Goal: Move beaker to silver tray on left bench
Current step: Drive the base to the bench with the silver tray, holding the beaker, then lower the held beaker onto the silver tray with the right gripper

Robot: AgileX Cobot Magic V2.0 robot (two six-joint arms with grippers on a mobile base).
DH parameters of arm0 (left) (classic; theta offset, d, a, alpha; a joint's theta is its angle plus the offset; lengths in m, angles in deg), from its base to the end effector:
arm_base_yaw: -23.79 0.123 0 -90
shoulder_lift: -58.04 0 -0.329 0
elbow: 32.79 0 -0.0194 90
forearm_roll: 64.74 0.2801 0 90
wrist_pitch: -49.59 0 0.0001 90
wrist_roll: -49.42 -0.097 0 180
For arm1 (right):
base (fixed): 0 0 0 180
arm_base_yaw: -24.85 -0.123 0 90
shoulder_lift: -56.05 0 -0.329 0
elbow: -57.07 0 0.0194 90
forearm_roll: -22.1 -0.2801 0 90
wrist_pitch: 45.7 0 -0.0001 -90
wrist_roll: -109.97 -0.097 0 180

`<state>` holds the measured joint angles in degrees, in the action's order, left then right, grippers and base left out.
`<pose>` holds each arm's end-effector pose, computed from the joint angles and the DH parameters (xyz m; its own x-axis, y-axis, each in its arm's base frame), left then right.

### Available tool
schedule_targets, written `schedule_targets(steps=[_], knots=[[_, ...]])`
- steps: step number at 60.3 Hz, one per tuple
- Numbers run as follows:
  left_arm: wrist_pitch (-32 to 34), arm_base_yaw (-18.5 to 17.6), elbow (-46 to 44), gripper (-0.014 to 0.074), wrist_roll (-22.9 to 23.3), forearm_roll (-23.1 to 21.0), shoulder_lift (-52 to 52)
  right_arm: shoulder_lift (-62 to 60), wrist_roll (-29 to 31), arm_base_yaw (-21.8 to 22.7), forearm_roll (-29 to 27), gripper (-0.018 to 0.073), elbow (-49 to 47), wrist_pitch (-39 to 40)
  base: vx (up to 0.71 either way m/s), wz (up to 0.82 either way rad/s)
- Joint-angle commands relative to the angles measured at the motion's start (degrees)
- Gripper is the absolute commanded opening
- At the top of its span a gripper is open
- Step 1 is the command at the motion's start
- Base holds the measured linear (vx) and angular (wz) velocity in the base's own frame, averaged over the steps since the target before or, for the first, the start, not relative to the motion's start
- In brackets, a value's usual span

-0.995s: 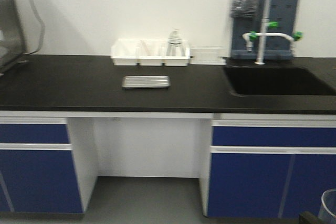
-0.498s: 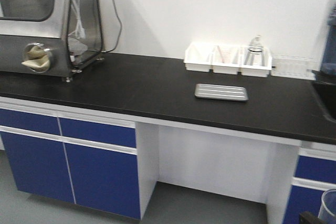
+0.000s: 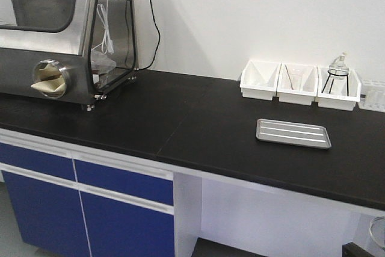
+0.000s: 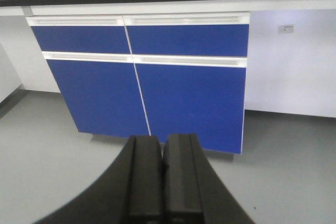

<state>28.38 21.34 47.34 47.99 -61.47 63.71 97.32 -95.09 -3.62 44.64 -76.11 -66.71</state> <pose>0.0433 0.0002 0.1670 -0.2891 0.0905 -0.9530 0.0457 0.9957 0.0807 0.1150 0.0471 0.3396 -0.2897 -0.0808 -0.9537 -0.3382 0.9408 0.0230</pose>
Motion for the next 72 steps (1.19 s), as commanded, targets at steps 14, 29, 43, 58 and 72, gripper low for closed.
schedule_targets(steps=[14, 29, 43, 58, 72], knots=[[4.31, -0.41, 1.14, 0.0001, 0.10, -0.15, -0.41, -0.11, 0.14, 0.03, 1.26, -0.0011, -1.80, 4.62, 0.42, -0.09], [4.31, -0.41, 1.14, 0.0001, 0.10, -0.15, -0.41, -0.11, 0.14, 0.03, 1.26, -0.0011, -1.80, 4.62, 0.43, -0.21], [4.31, -0.41, 1.14, 0.0001, 0.10, -0.15, -0.41, -0.11, 0.14, 0.03, 1.26, -0.0011, -1.80, 4.62, 0.39, -0.32], [4.31, -0.41, 1.14, 0.0001, 0.10, -0.15, -0.41, -0.11, 0.14, 0.03, 1.26, -0.0011, -1.80, 4.62, 0.35, -0.34], [4.31, -0.41, 1.14, 0.0001, 0.10, -0.15, -0.41, -0.11, 0.14, 0.03, 1.26, -0.0011, -1.80, 4.62, 0.31, -0.30]])
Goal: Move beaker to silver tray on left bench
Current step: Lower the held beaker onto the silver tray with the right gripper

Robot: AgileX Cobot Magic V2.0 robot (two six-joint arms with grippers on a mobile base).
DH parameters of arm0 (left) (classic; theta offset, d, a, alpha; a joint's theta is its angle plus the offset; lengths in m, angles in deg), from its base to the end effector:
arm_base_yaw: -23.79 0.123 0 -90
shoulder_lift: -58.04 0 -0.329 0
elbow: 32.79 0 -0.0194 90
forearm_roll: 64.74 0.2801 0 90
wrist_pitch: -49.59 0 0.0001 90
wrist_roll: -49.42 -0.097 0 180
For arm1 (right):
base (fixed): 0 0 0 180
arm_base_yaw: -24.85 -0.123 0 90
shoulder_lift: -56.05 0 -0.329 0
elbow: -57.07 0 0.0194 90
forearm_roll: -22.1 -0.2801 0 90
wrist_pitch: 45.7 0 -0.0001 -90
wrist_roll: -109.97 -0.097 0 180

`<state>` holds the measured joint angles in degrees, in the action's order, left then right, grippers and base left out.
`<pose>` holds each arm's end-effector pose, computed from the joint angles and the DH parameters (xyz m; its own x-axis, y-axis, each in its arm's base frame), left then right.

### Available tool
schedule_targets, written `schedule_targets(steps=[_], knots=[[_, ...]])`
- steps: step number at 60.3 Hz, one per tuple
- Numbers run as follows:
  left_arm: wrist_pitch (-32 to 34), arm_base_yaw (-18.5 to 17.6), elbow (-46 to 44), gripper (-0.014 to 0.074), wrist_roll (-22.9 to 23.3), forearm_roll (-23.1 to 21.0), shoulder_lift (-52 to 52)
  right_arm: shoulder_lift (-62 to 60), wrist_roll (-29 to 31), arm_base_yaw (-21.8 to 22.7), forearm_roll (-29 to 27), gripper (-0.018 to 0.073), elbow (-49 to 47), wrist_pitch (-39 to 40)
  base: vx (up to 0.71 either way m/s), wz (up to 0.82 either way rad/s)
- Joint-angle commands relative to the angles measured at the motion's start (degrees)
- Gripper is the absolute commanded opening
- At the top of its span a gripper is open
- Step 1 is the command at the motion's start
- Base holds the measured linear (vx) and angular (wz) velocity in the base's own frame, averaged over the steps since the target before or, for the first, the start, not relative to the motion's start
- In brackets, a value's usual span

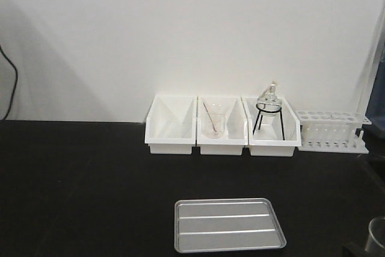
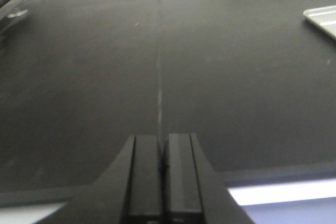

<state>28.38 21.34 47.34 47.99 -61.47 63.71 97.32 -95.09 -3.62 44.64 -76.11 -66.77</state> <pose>0.0433 0.0002 0.1670 -0.2891 0.0905 -0.9530 0.0457 0.9957 0.0807 0.1150 0.0471 0.3395 -0.2905 -0.0811 -0.9534 -0.3378 0.9409 0.0229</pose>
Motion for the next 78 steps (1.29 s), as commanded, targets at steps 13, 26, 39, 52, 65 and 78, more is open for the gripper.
schedule_targets(steps=[13, 26, 39, 52, 65, 78], knots=[[4.31, -0.41, 1.14, 0.0001, 0.10, -0.15, -0.41, -0.11, 0.14, 0.03, 1.26, -0.0011, -1.80, 4.68, 0.25, -0.20], [4.31, -0.41, 1.14, 0.0001, 0.10, -0.15, -0.41, -0.11, 0.14, 0.03, 1.26, -0.0011, -1.80, 4.68, 0.14, -0.12], [4.31, -0.41, 1.14, 0.0001, 0.10, -0.15, -0.41, -0.11, 0.14, 0.03, 1.26, -0.0011, -1.80, 4.68, 0.05, -0.04], [4.31, -0.41, 1.14, 0.0001, 0.10, -0.15, -0.41, -0.11, 0.14, 0.03, 1.26, -0.0011, -1.80, 4.68, 0.00, 0.01], [4.31, -0.41, 1.14, 0.0001, 0.10, -0.15, -0.41, -0.11, -0.43, 0.03, 0.58, -0.0011, -1.80, 5.33, 0.00, 0.00], [4.31, -0.41, 1.14, 0.0001, 0.10, -0.15, -0.41, 3.12, -3.12, 0.03, 0.88, -0.0011, -1.80, 12.98, 0.00, 0.00]])
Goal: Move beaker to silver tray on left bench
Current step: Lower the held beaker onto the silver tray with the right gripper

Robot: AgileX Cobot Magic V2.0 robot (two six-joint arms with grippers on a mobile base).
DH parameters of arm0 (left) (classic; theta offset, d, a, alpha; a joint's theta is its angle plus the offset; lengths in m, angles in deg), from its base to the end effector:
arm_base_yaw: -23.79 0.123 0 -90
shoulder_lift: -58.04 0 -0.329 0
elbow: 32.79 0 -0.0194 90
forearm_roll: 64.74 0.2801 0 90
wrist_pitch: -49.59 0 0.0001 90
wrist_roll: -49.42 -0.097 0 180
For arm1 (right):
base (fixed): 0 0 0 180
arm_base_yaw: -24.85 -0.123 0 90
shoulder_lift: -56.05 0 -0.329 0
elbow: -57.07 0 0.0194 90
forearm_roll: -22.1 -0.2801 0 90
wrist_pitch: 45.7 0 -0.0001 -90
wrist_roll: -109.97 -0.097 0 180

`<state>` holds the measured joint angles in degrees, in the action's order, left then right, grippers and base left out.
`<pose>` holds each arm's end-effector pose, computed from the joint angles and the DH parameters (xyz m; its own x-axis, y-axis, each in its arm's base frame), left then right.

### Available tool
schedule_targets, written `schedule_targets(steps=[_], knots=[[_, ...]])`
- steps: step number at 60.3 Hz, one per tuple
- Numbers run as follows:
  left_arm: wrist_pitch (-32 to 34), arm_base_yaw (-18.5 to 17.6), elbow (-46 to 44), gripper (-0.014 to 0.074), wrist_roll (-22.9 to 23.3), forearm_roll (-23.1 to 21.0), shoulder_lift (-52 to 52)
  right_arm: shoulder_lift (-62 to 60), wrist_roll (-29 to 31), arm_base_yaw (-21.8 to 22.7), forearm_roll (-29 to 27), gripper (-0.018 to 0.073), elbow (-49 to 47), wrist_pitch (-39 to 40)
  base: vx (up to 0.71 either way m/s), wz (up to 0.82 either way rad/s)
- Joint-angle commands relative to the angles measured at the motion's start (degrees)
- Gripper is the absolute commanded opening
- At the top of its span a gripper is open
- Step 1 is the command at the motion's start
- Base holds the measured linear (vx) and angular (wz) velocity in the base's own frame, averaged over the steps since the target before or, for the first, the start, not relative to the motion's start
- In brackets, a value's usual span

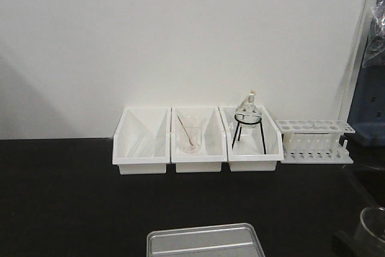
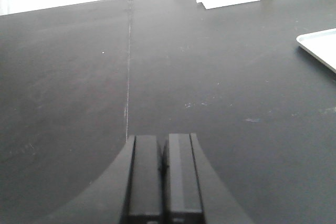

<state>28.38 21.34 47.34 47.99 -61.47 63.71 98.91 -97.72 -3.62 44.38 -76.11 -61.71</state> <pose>0.0433 0.0002 0.1670 -0.2891 0.0905 -0.9530 0.0457 0.9957 0.0807 0.1210 0.0541 0.3434 -0.2611 -0.0195 -0.9651 -0.3590 0.9300 0.0783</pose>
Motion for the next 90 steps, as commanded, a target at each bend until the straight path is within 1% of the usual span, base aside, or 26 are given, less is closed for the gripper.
schedule_targets(steps=[1, 7, 12, 15, 25, 31, 37, 41, 47, 52, 66, 77, 78, 79, 86, 90], knots=[[4.31, -0.41, 1.14, 0.0001, 0.10, -0.15, -0.41, 1.76, -0.42, 0.03, 1.36, -0.0011, -1.80, 8.64, 0.00, 0.00], [4.31, -0.41, 1.14, 0.0001, 0.10, -0.15, -0.41, 4.88, -0.42, 0.05, 3.73, -0.0011, -1.80, 14.14, 0.00, 0.00], [4.31, -0.41, 1.14, 0.0001, 0.10, -0.15, -0.41, 10.93, -0.42, 0.83, 5.91, -0.0011, -1.80, 22.94, 0.00, 0.00], [4.31, -0.41, 1.14, 0.0001, 0.10, -0.15, -0.41, 15.04, -0.42, 2.14, 5.78, -0.0011, -1.80, 27.79, 0.00, 0.00], [4.31, -0.41, 1.14, 0.0001, 0.10, -0.15, -0.41, 35.18, -0.18, 8.29, 5.41, -0.0011, -3.13, 48.39, 0.00, 0.00], [4.31, -0.41, 1.14, 0.0001, 0.10, -0.15, -0.41, 47.39, 1.39, 9.75, 5.62, -0.0011, -6.35, 55.78, 0.00, 0.00], [4.31, -0.41, 1.14, 0.0001, 0.10, -0.15, -0.41, 57.40, 7.23, 9.70, 5.95, -0.0011, -10.52, 57.90, 0.00, 0.00], [4.31, -0.41, 1.14, 0.0001, 0.10, -0.15, -0.41, 63.06, 9.99, 9.51, 6.20, -0.0011, -12.87, 59.01, 0.00, 0.00], [4.31, -0.41, 1.14, 0.0001, 0.10, -0.15, -0.41, 70.25, 10.12, 9.51, 6.20, -0.0011, -15.34, 61.35, 0.00, 0.00], [4.31, -0.41, 1.14, 0.0001, 0.10, -0.15, -0.41, 73.76, 10.12, 9.51, 5.76, -0.0011, -16.37, 63.32, 0.00, 0.00], [4.31, -0.41, 1.14, 0.0001, 0.10, -0.15, -0.41, 78.06, 10.40, 9.51, 4.41, -0.0008, -16.69, 64.34, 0.00, 0.00], [4.31, -0.41, 1.14, 0.0001, 0.10, -0.15, -0.41, 80.58, 13.62, 9.51, 2.64, 0.0004, -16.63, 64.17, 0.00, 0.00], [4.31, -0.41, 1.14, 0.0001, 0.10, -0.15, -0.41, 80.64, 13.62, 9.51, 2.64, 0.0009, -16.63, 64.08, 0.00, 0.00], [4.31, -0.41, 1.14, 0.0001, 0.10, -0.15, -0.41, 80.74, 13.52, 9.51, 2.59, 0.0054, -16.63, 63.74, 0.00, 0.00], [4.31, -0.41, 1.14, 0.0001, 0.10, -0.15, -0.41, 80.74, 13.10, 9.51, 2.59, 0.0138, -16.63, 63.74, 0.00, 0.00], [4.31, -0.41, 1.14, 0.0001, 0.10, -0.15, -0.41, 80.74, 12.25, 9.51, 2.73, 0.0205, -16.63, 63.74, 0.00, 0.00]])
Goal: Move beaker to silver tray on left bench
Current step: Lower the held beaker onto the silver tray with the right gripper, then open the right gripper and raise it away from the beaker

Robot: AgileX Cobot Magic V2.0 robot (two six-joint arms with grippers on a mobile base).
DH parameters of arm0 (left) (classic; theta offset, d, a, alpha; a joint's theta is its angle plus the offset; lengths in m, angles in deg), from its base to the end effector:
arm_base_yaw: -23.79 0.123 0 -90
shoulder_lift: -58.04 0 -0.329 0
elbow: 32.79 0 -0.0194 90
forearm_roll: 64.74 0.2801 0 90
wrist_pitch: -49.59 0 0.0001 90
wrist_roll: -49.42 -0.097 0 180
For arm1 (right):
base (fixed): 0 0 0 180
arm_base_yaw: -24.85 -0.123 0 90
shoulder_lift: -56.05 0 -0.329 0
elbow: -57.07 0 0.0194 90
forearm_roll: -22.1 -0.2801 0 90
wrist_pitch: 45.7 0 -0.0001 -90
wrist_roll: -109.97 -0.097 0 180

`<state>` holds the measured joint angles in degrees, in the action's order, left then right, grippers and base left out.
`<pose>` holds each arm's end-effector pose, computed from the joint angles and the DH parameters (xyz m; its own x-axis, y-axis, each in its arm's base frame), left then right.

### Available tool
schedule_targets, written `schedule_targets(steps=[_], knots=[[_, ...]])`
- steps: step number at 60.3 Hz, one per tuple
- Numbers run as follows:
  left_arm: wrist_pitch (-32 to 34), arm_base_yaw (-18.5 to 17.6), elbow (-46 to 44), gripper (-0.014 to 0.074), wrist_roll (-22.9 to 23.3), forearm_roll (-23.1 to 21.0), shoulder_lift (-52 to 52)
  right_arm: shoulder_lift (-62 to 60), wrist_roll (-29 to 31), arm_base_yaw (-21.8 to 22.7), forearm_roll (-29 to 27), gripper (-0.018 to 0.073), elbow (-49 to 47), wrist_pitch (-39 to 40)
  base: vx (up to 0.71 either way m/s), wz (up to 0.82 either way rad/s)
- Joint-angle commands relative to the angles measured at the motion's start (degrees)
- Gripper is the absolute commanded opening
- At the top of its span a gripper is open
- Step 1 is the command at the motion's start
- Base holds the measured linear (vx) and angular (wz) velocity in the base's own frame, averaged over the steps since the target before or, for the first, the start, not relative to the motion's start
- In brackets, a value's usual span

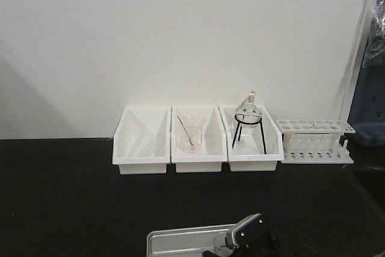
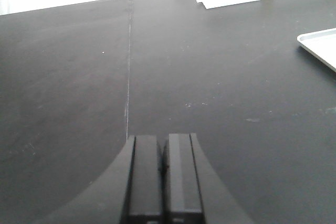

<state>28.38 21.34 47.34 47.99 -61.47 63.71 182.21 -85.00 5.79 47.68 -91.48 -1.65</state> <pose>0.0433 0.0002 0.1670 -0.2891 0.0905 -0.9530 0.0457 0.9957 0.0807 0.3700 0.1586 0.0957 -0.3812 -0.2024 -0.9021 -0.5936 0.8016 0.0710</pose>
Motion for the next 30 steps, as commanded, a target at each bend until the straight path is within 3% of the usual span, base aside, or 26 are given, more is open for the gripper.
schedule_targets(steps=[1, 19, 30], knots=[[4.31, -0.41, 1.14, 0.0001, 0.10, -0.15, -0.41, -2.56, -0.68, 0.10, -0.57, 0.0231, -1.26, 3.68, 0.00, 0.00], [4.31, -0.41, 1.14, 0.0001, 0.10, -0.15, -0.41, -3.55, -4.32, 0.10, -0.70, 0.0633, -1.26, 2.57, 0.00, 0.00], [4.31, -0.41, 1.14, 0.0001, 0.10, -0.15, -0.41, -8.64, -4.58, 0.10, -0.70, 0.0726, -1.26, -0.26, 0.00, 0.00]])
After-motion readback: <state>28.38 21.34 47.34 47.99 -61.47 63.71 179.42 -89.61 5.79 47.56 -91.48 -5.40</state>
